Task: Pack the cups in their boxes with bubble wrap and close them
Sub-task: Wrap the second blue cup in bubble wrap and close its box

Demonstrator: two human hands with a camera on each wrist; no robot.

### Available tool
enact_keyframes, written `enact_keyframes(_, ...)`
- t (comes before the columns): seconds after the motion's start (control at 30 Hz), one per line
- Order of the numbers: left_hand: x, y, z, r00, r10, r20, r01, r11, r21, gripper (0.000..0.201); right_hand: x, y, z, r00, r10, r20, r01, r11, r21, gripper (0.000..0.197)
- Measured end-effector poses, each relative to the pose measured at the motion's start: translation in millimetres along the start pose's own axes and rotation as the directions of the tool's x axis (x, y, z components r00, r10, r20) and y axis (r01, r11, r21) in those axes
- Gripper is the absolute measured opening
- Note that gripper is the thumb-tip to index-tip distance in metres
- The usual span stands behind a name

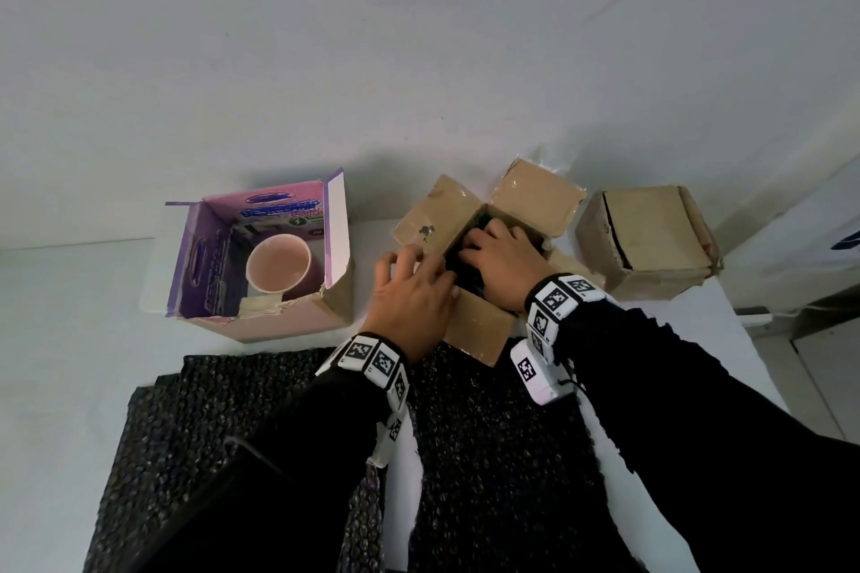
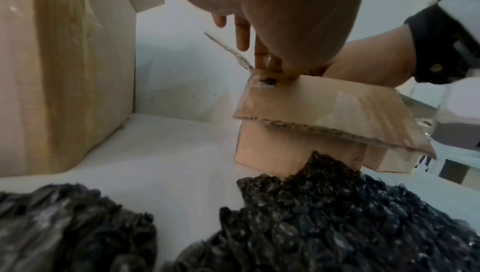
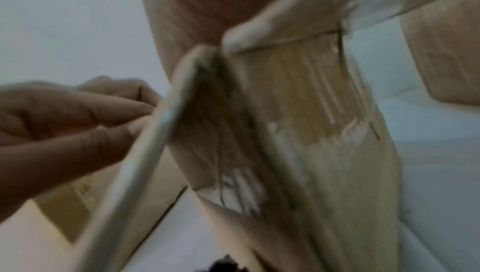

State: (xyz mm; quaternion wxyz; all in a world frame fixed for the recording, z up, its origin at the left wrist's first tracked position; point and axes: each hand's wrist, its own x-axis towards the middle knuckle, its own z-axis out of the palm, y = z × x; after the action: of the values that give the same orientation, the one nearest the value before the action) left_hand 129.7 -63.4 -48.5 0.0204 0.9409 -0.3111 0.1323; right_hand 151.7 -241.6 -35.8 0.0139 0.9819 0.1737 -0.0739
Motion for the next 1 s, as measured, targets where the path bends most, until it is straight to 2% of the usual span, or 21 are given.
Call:
enact_keyframes(0.1,-6.1,-2.7,4.3,1.0,0.02,-0.002,-0.02,1.0,-0.005,0.03,-3.5,0.8,-0.4,0.994,0.068,-0.088,-0.046,0.973,0.227,0.041)
enact_keyframes(0.17,-5.7,-3.4,5.8,1.0,0.018,0.013,-0.018,1.0,-0.022,0.029,-4.4,5.1,0.9,0.986,0.062,-0.157,-0.004,0.939,0.343,0.047)
enact_keyframes(0.23,-3.7,-1.9,5.1,1.0,0.017,0.024,-0.016,1.0,-0.019,0.027,-3.9,9.2,3.5,0.988,0.001,-0.151,0.047,0.949,0.311,0.053)
enact_keyframes(0.3,-2.1,-1.2,3.4,0.999,0.02,0.027,-0.02,1.0,-0.002,0.026,-4.2,11.8,4.5,0.996,-0.02,-0.091,0.039,0.976,0.216,0.055)
enact_keyframes(0.4,-1.7,-1.8,3.4,0.999,0.029,0.021,-0.029,1.0,0.01,0.029,-2.6,11.0,3.7,1.0,0.004,0.005,-0.005,0.995,0.095,0.05)
enact_keyframes(0.5,-5.6,-3.8,4.7,0.999,0.046,0.003,-0.046,0.999,-0.004,0.031,2.5,3.5,1.2,0.999,0.034,0.027,-0.034,0.999,0.004,0.044)
enact_keyframes(0.63,-7.6,-10.4,5.0,0.993,0.103,0.059,-0.104,0.995,0.009,0.053,2.3,2.1,4.9,0.999,0.038,0.009,-0.038,0.999,-0.007,0.043)
enact_keyframes(0.7,-1.7,-9.8,3.6,0.988,0.112,0.102,-0.117,0.992,0.047,0.056,2.1,2.7,3.0,0.999,0.032,0.02,-0.031,0.998,-0.048,0.044)
enact_keyframes(0.8,8.5,-8.1,-0.3,0.987,0.122,0.105,-0.133,0.985,0.106,0.044,-0.1,5.1,-4.0,0.999,0.052,0.003,-0.052,0.999,0.01,0.046)
enact_keyframes(0.87,13.1,-8.7,-1.4,0.98,0.172,0.101,-0.185,0.974,0.134,0.032,-7.4,11.6,-7.2,0.995,0.08,-0.062,-0.075,0.994,0.079,0.041)
enact_keyframes(0.93,16.5,-9.9,-2.9,0.97,0.218,0.105,-0.232,0.962,0.147,0.022,-19.4,21.7,-7.9,0.989,0.08,-0.124,-0.075,0.996,0.044,0.023)
enact_keyframes(1.0,19.1,-11.1,-3.3,0.968,0.224,0.115,-0.24,0.959,0.15,0.019,-32.4,30.5,-7.7,0.992,0.052,-0.113,-0.055,0.998,-0.019,0.02)
